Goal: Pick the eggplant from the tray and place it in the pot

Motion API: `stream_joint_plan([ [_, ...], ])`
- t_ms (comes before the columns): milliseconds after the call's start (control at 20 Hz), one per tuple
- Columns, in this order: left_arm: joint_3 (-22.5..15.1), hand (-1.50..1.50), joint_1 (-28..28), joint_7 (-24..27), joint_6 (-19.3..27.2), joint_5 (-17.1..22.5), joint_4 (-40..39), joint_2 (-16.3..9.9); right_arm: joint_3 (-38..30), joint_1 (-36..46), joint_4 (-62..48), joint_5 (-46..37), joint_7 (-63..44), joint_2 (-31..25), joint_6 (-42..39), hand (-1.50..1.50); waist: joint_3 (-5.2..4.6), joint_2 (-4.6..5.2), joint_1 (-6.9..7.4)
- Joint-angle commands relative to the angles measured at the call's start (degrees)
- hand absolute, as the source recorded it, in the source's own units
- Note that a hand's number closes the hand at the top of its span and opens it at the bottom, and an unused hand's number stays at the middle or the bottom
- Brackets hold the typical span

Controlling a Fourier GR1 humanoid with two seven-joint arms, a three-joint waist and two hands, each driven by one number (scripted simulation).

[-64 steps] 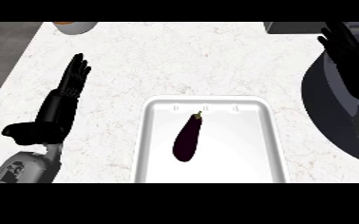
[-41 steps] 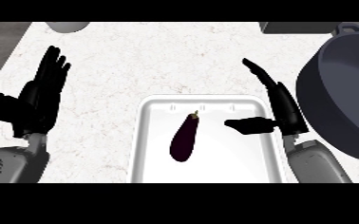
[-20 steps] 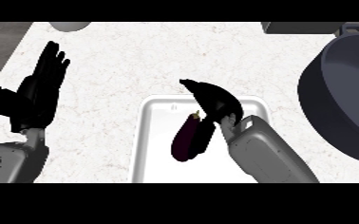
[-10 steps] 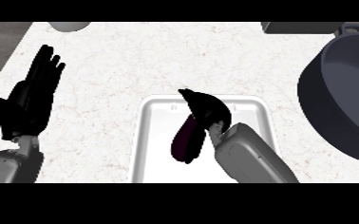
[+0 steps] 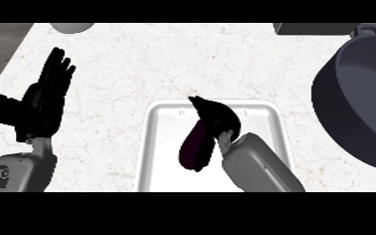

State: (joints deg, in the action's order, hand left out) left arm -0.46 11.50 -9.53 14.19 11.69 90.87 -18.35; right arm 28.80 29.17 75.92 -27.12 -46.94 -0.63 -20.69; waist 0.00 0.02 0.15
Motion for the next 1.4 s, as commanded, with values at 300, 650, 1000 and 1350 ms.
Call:
stream_joint_plan([
  [300, 3.2, 0.00, 0.0, 0.5, -3.8, -1.7, -1.5, 1.7, 1.8, -4.6, -1.5, -4.4, 0.9, 0.6, 2.2, -1.50, 0.00, -0.05, -0.12],
  [650, 2.2, 0.00, -0.7, -4.9, -2.1, -3.8, 5.2, 2.0, 3.8, -0.1, -8.6, -6.2, 11.8, -0.2, 1.4, 1.50, 0.02, -0.05, 0.17],
  [1000, 5.0, 0.00, 0.0, -3.8, -4.5, -2.7, 2.7, 1.8, 3.8, -3.3, -10.7, -9.4, 17.8, -0.7, 3.7, 1.50, 0.01, -0.05, 0.10],
  [1350, 4.7, 0.00, -0.3, -4.4, -3.2, -3.9, 3.6, 2.9, 13.6, -25.0, 25.9, -14.7, 12.7, -12.9, 5.1, 1.50, -0.01, -0.44, -1.28],
])
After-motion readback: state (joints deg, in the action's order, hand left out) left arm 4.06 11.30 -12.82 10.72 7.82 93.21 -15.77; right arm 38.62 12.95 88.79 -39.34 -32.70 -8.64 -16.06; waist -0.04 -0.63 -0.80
